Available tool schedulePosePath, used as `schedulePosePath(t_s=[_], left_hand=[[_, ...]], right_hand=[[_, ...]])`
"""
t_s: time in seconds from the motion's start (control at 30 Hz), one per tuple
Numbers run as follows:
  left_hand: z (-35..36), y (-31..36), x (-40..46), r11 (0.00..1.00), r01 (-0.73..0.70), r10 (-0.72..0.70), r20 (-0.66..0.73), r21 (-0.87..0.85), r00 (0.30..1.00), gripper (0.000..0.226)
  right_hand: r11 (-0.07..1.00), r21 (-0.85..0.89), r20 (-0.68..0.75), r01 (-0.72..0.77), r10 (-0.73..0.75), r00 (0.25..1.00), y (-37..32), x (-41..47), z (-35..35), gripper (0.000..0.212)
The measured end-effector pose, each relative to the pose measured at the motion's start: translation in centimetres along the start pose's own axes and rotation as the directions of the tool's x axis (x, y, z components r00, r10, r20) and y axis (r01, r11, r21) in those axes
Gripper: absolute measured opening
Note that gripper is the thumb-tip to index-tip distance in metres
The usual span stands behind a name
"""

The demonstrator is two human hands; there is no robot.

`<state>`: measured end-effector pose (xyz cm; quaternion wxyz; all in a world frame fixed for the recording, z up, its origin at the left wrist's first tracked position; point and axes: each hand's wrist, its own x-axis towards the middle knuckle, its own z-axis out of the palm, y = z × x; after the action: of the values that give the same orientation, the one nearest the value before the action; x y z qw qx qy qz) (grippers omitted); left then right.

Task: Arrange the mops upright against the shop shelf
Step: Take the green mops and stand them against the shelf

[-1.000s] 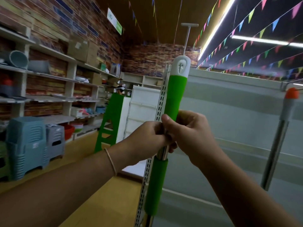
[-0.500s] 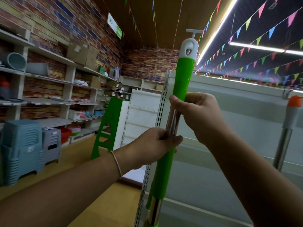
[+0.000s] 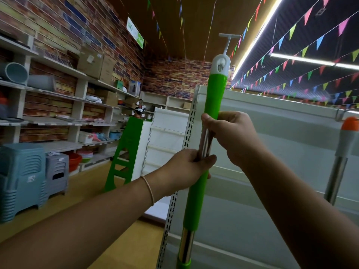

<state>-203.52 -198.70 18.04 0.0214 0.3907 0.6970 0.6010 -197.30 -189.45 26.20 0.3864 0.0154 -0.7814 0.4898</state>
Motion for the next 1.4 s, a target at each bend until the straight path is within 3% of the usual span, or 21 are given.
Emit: schedulePosePath(t_s=[0.23, 0.5, 0.87, 1.13, 1.4], left_hand=[[1.2, -2.3, 1.3, 0.999, 0.035, -0.035, -0.029, 0.001, 0.999, 0.03], [2.3, -4.8, 3.3, 0.991, 0.031, -0.049, -0.135, -0.13, 0.99, 0.036], [5.2, -7.8, 7.8, 0.996, -0.006, -0.03, -0.42, -0.085, 0.907, 0.044], [5.6, -8.9, 10.0, 0.99, -0.031, -0.028, -0.418, -0.135, 0.908, 0.042], [5.3, -9.7, 11.8, 0.986, -0.036, -0.024, -0.356, -0.161, 0.934, 0.04]], right_hand=[[0.999, 0.014, 0.032, -0.04, 0.039, 0.999, 3.2, 1.3, 0.2, 0.024], [1.0, -0.003, 0.053, -0.003, 0.004, 0.999, 6.1, 3.8, 0.9, 0.04], [0.997, -0.079, 0.058, 0.011, -0.006, 0.998, 9.2, 7.6, 1.3, 0.038], [0.996, -0.09, 0.036, -0.013, 0.016, 0.999, 10.6, 9.3, 1.6, 0.037], [0.987, -0.145, -0.031, -0.068, 0.064, 0.997, 11.8, 10.8, 2.4, 0.05]])
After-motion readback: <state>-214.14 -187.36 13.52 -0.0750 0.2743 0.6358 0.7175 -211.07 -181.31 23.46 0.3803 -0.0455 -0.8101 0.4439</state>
